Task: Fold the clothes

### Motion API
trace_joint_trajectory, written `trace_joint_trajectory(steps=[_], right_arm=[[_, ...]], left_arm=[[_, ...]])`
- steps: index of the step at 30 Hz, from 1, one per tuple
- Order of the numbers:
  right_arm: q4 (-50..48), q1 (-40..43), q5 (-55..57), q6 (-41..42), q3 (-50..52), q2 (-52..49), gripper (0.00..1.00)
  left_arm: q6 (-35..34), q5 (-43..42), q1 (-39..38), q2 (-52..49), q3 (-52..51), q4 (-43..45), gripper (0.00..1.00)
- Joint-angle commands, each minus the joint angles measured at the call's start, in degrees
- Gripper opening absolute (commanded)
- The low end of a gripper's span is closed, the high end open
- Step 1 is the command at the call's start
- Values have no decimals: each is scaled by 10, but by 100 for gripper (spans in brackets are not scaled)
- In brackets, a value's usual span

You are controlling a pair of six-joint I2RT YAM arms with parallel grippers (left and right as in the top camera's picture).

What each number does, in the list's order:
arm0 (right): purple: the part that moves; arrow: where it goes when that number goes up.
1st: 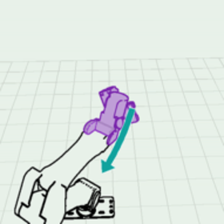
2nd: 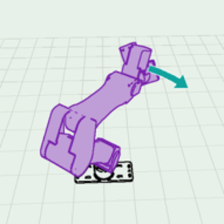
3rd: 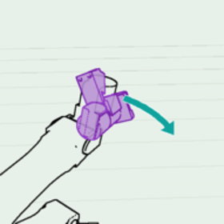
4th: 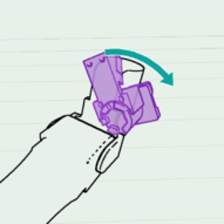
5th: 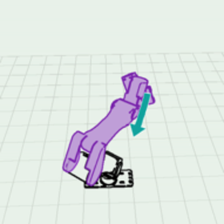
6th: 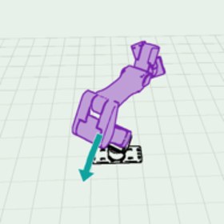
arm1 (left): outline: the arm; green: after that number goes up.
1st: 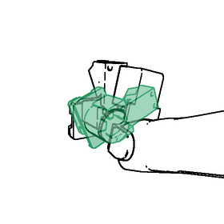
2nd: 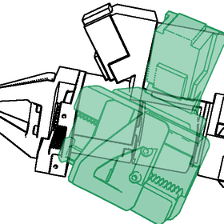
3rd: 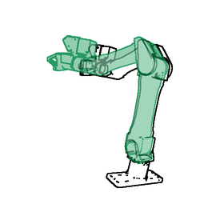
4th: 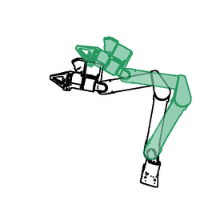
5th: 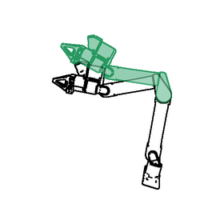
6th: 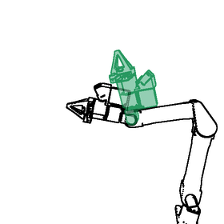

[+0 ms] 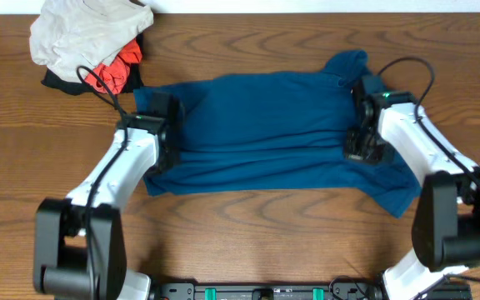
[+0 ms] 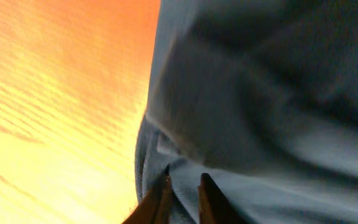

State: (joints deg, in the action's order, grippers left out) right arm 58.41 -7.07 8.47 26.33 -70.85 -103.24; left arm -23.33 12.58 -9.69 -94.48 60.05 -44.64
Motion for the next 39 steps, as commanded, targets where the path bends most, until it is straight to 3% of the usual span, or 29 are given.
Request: trace_joint_trajectory(steps=[1,2,4,7,11,16,24,26,39], right_arm=[[-10,4,20,-16,-63,67,34],[-17,4,15,-35,-81,78,54],[-39,4,-1,-69,-111,90,74],[-87,6,-33,-108,-153,91,81],[-155,18,-63,-126,-194,71,84],[-173,40,-108,-147,-266,5,88],[-128,53,-140,-151,-416,-137,90],[-107,52,-150,-151,-444,-169,90],[-54,48,-193,-131,-456,-235,85]], left_arm=[[1,15,2,40,40,0,27],[1,15,2,47,50,3,30],[1,14,2,56,62,19,38],[3,14,2,57,67,66,42],[20,14,3,46,67,131,43],[58,14,16,36,67,191,47],[76,-17,49,6,67,257,80],[87,-31,57,-11,68,280,84],[176,-31,72,-202,193,332,84]])
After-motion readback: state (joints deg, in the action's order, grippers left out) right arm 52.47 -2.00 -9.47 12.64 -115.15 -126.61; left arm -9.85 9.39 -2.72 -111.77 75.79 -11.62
